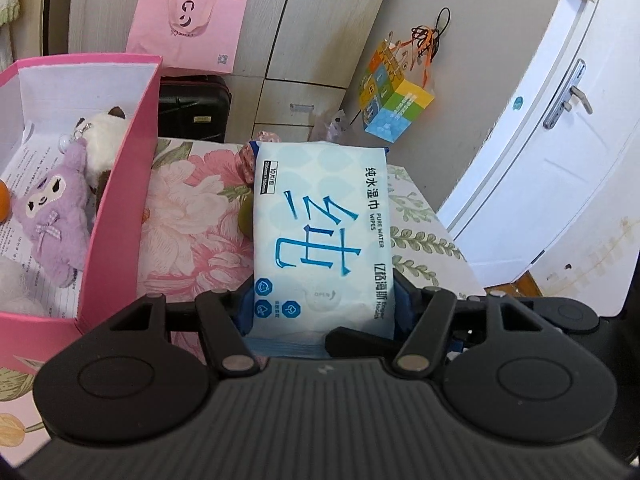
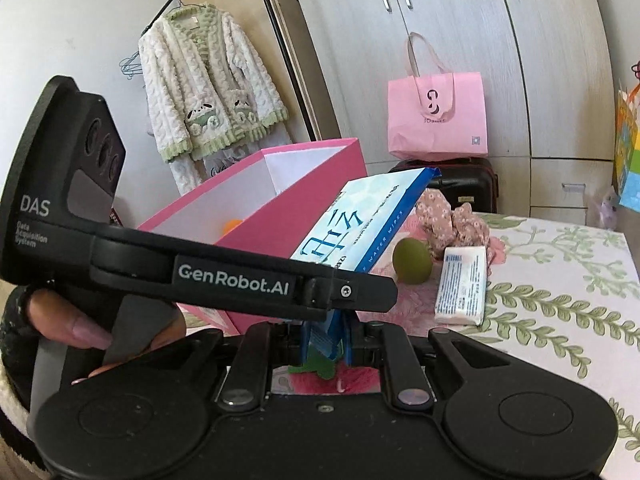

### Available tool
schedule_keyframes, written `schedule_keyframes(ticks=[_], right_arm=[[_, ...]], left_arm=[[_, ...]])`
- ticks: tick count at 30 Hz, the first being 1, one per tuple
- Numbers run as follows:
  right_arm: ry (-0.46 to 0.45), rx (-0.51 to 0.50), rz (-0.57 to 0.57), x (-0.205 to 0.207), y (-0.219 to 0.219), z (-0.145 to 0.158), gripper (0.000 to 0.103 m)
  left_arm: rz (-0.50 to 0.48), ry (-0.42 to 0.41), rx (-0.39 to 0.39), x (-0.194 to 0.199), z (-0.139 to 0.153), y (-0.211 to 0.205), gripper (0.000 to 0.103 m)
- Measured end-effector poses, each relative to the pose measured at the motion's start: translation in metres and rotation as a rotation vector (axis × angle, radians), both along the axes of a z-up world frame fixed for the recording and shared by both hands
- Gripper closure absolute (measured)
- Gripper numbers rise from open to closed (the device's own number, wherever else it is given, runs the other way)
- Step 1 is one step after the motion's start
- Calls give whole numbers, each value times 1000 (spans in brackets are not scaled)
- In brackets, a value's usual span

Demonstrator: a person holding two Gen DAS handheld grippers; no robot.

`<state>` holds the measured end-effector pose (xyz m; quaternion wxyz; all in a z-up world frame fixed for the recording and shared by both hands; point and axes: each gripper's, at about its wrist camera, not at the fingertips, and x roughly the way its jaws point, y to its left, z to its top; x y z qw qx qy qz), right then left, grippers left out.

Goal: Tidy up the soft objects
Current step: 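Carry the wipes pack with the left gripper into the pink shoebox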

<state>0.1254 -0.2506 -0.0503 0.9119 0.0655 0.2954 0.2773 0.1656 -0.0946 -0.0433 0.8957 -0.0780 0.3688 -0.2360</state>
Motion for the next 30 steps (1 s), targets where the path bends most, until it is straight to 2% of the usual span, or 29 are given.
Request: schedule_keyframes(ticks=[8, 13, 18, 23, 30], right_arm=[[8, -23, 11, -5, 3, 3, 85], [46, -43, 29, -14, 8, 9, 85], [92, -72, 54, -28, 20, 17, 85], [93, -92, 90, -43, 36, 29, 86], [143, -61, 165, -57, 58, 45, 86]], left_arm=[[-7, 23, -12, -3, 1, 3, 41], [-35, 66, -10, -14, 4, 9, 41], [-49, 71, 22, -35, 11, 17, 41], [-52, 82, 33, -52, 24, 33, 41], [-53, 88, 77, -77, 43, 60, 41]])
